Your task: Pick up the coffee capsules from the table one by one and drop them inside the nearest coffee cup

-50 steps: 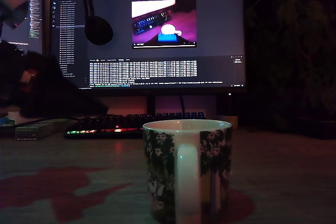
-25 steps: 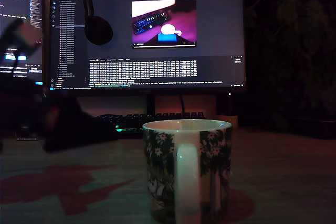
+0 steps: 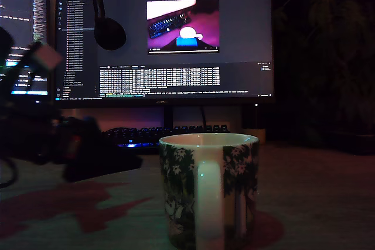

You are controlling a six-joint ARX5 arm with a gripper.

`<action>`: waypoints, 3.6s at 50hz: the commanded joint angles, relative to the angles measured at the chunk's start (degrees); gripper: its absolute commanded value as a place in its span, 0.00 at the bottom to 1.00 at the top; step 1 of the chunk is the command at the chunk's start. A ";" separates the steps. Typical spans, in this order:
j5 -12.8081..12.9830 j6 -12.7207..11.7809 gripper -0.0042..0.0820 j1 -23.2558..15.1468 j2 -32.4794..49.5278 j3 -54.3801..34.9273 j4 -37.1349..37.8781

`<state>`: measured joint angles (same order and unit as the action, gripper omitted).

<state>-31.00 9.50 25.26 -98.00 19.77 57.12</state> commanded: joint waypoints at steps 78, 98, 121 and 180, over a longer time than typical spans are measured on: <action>3.04 -0.59 0.83 5.95 -13.03 20.90 -11.61; 3.54 -3.34 0.83 7.17 -17.73 27.39 -13.90; 4.57 -4.59 0.83 8.41 -21.70 33.22 -16.94; 3.06 -1.75 0.28 8.22 -20.90 33.20 -21.05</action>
<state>-27.14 7.51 33.36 -117.93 53.30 36.29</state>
